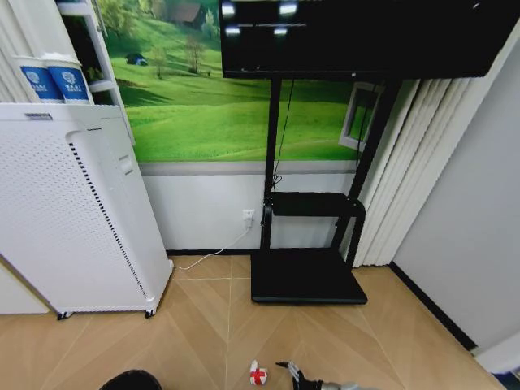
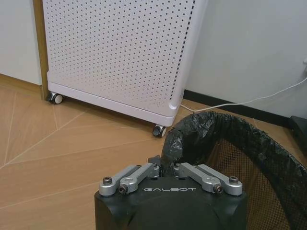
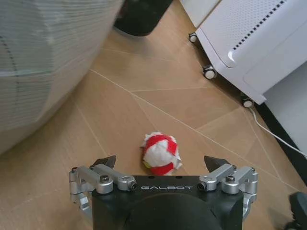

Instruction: Pick up the trash bin and place the garbage on the floor into it.

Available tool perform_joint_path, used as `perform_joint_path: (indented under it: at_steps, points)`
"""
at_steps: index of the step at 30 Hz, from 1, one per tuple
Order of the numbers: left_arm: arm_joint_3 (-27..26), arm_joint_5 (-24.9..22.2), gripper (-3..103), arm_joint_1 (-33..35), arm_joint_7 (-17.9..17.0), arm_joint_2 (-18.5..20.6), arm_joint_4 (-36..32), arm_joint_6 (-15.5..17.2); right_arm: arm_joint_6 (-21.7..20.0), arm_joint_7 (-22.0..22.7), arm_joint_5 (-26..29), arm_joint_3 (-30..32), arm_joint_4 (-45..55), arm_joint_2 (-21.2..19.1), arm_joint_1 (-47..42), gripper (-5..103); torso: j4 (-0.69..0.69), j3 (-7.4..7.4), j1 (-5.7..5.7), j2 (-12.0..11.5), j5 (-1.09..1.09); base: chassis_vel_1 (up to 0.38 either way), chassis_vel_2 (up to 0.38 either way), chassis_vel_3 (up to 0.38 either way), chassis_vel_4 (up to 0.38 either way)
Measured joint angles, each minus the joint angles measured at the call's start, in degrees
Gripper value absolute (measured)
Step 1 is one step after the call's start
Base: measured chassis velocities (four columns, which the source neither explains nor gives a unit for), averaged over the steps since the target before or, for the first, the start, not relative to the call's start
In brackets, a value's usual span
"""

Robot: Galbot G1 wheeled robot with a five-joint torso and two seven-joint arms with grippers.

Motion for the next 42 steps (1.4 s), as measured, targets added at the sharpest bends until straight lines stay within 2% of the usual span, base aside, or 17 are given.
perform_joint_path:
  at_steps: [5,8,11,17,23,32,42]
  points:
    - [-0.14,-0.34,6,0.32,-0.01,-0.08,-0.56,0.0,0.0,-0.06,0.68,-1.37,-2.7,3.21,1.15,100,0.01,0.0,0.0,0.0,0.0,0.0,0.0,0.0,0.0]
    - [-0.01,-0.61,6,0.45,0.23,-0.26,-0.47,-0.21,0.0,-0.95,2.19,-1.94,-5.73,7.71,2.24,100,0.04,0.0,0.0,0.0,0.03,0.0,0.0,0.0,0.0]
    - [0.16,-0.78,6,0.38,0.42,-0.31,-0.24,-0.33,-0.01,-1.68,3.03,-2.42,-7.23,9.16,2.56,100,0.04,0.0,0.0,0.0,-0.01,0.0,0.0,0.0,0.0]
    - [0.25,-1.52,6,0.12,0.51,0.03,-0.64,-0.39,-0.01,-3.96,5.4,-2.44,-9.74,10.43,2.33,100,-0.01,0.0,0.0,0.0,0.0,0.0,0.0,0.0,0.0]
    - [0.67,-1.52,6,-0.73,0.6,0.11,-0.38,-0.4,-0.03,-4.62,5.29,-0.69,-13.36,11.7,2.36,100,0.01,0.0,0.0,0.0,0.0,0.0,0.0,0.0,0.0]
    - [0.61,-1.73,6,-0.67,0.71,0.09,-0.63,-0.58,-0.05,-4.71,5.23,-0.28,-13.75,11.71,1.77,100,0.01,0.0,0.0,0.0,0.01,0.0,0.0,0.0,0.0]
    - [0.44,-2.1,6,-0.8,1.26,-0.11,-0.07,-1.11,-0.05,-4.65,4.78,-0.17,-16.25,14.17,1.26,98,0.01,0.0,0.0,0.0,0.0,0.0,0.0,0.0,0.0]
